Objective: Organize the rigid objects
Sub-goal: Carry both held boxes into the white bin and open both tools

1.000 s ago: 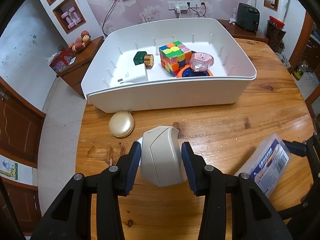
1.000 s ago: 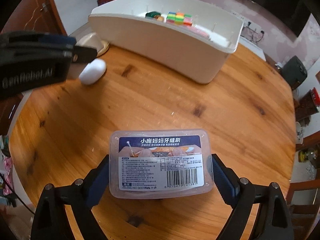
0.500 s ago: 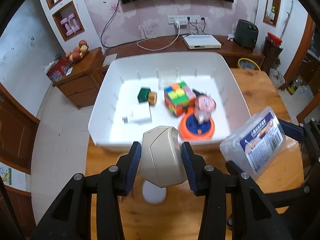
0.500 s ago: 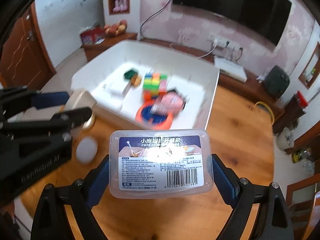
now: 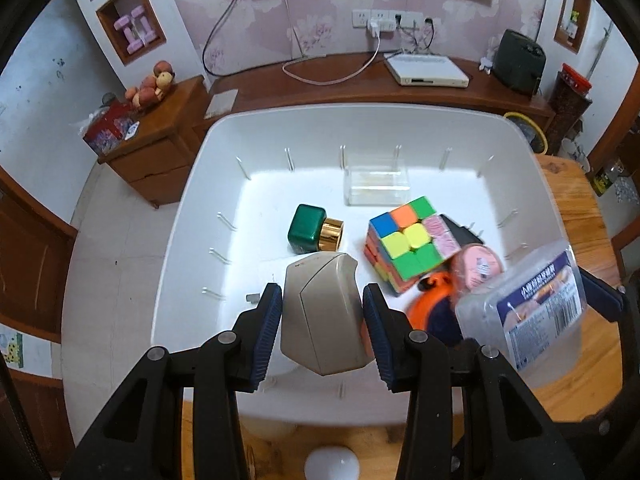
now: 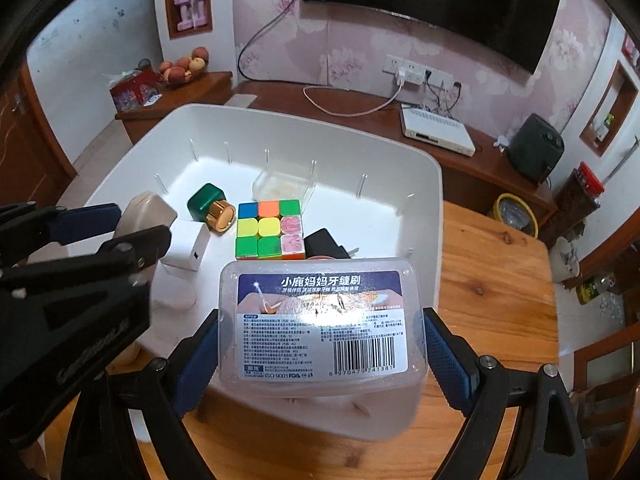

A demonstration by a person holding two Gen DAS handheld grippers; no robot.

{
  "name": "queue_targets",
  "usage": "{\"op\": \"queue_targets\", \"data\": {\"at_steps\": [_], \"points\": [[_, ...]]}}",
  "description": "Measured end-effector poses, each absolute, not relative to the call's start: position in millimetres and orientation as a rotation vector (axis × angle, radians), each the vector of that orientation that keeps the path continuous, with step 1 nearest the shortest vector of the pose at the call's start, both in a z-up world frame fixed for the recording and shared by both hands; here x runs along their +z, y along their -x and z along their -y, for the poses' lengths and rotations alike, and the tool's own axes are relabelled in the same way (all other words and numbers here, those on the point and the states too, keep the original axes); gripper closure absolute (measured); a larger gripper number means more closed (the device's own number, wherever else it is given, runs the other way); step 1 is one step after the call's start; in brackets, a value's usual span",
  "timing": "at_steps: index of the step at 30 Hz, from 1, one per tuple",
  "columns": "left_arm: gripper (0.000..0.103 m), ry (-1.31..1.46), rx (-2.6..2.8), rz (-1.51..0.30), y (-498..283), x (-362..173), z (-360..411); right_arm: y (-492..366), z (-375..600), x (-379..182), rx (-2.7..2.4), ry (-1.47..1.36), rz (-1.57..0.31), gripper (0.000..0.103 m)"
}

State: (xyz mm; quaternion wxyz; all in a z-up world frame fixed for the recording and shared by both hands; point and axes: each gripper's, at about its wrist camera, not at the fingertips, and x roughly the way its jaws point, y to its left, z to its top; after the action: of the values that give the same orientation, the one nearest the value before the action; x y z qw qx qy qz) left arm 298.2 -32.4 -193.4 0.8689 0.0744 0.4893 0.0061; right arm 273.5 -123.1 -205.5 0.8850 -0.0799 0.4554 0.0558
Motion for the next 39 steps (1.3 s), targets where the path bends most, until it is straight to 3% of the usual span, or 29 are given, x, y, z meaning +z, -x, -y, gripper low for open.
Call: {"op": "queue_targets", "data": {"at_steps": [9, 11, 13, 17, 39], "points": [[0.056, -0.188, -0.015, -1.113, -320, -229, 33, -291, 120, -232, 0.114, 0.113, -1.046, 0.008], [0.036, -0.188, -0.014, -1.132, -321, -236, 32, -291, 119, -235, 0.108, 0.102, -1.06, 0.008], [0.027, -0.185, 0.005, -1.131, -322, -239, 28, -290, 117, -236, 0.082, 0.129, -1.05, 0.008], [0.018, -0.138, -0.016, -1.151, -323, -244, 22, -288, 122, -239, 0.061, 0.124, -1.037, 0.007], [0.017, -0.128, -0.02, -1.007, -279, -185, 20, -247, 128, -190, -0.011, 0.119, -0.839, 0.006]]}}
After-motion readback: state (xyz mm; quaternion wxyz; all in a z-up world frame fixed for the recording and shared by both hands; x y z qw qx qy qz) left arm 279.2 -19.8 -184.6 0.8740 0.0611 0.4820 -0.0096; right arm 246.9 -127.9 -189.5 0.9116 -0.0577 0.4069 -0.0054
